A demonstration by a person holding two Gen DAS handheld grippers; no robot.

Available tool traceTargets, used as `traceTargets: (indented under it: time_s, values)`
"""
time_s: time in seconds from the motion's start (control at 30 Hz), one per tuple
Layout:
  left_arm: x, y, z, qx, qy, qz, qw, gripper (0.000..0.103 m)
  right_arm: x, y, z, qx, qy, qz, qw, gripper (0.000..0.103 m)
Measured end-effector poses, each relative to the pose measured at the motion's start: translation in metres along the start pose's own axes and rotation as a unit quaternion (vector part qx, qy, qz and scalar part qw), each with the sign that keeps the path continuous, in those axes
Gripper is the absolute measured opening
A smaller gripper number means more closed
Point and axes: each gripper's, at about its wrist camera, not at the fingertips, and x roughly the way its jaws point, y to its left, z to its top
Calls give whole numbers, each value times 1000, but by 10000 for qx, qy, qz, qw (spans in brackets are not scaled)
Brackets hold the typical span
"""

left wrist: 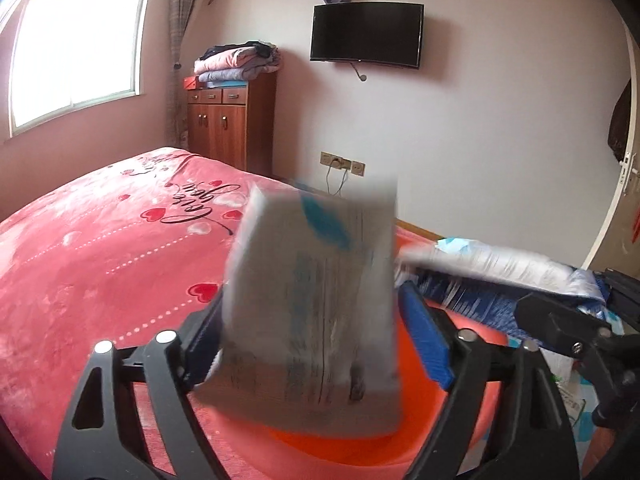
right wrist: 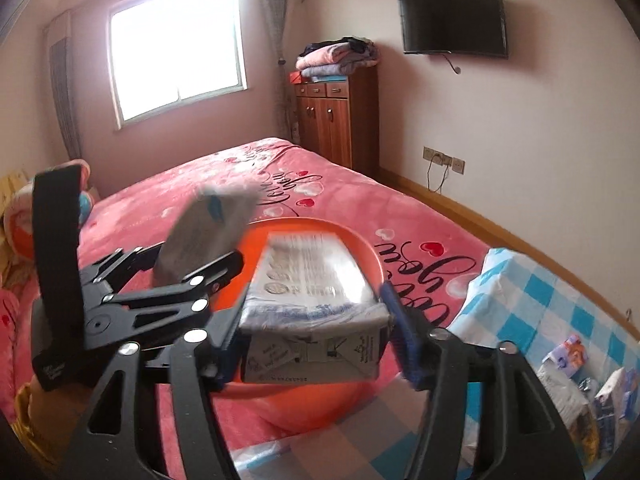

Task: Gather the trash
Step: 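Carry both packs over the orange bucket and open both tools, then bring both empty tools back toward the remaining packets and tissue box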

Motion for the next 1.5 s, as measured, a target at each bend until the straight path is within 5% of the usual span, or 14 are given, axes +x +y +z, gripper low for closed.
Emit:
traceTargets:
  time_s: [0.17,0.47,0.87,1.5]
  values:
    - [0,3,-2,32,-10,134,9999,90,-17,-24,-11,661,-336,52,9972,91]
    - [-11,-16,-5,135,-91,-175,9997,90,-41,-73,-49,1421,-284,-746,9866,92]
    - [-28,-66,-13,487,-108,-708,9962,90,-79,-116,-98,1746,-268,-1744,9687,92]
    - [-28,-155,-47,1150,266,-1282,9847,90,-141,-167,-149,2083,-512,-2666,9396,92]
